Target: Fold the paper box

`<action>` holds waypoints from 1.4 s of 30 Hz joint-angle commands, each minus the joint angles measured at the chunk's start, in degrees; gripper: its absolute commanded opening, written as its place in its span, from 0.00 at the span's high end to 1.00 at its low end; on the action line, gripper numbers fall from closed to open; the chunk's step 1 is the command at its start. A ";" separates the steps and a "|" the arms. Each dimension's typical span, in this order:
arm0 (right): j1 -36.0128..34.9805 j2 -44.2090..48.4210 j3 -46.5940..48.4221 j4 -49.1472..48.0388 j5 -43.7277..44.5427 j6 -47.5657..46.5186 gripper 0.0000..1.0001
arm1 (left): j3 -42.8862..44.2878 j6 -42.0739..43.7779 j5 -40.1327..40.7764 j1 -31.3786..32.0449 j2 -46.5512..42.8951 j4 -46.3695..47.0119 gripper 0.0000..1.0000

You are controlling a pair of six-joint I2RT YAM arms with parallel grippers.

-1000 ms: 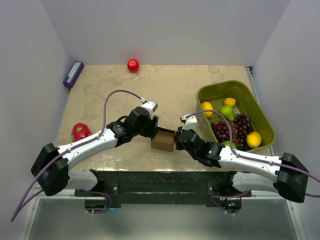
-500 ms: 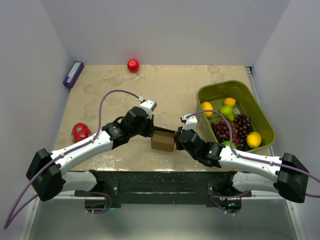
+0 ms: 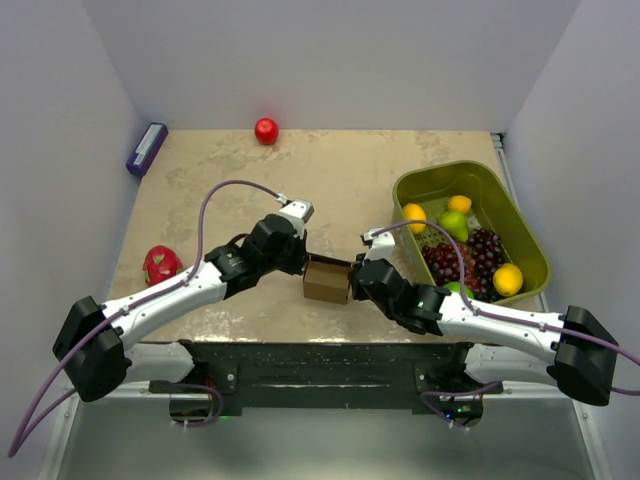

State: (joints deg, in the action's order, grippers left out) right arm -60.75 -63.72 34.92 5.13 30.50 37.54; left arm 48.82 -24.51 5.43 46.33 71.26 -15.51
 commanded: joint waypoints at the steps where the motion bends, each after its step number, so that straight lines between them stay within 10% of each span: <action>1: -0.25 0.00 -1.17 0.67 1.05 0.78 1.00 | -2.23 -1.94 -2.62 1.13 0.28 2.06 1.00; 22: -0.33 0.88 -1.43 0.94 0.88 0.61 0.99 | -11.11 -4.23 7.65 9.13 0.37 1.36 1.00; 35: -0.42 7.56 -0.47 4.10 -5.44 -2.56 0.30 | -9.18 -5.63 11.62 10.72 1.42 -0.49 0.99; 42: -0.42 11.86 0.06 9.11 -8.18 -0.98 0.16 | -6.81 -5.02 11.09 10.98 -0.51 -0.75 0.71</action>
State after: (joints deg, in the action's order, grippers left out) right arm -60.75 -54.59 33.69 10.94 24.16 35.79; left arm 41.34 -28.77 18.46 56.42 70.50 -10.00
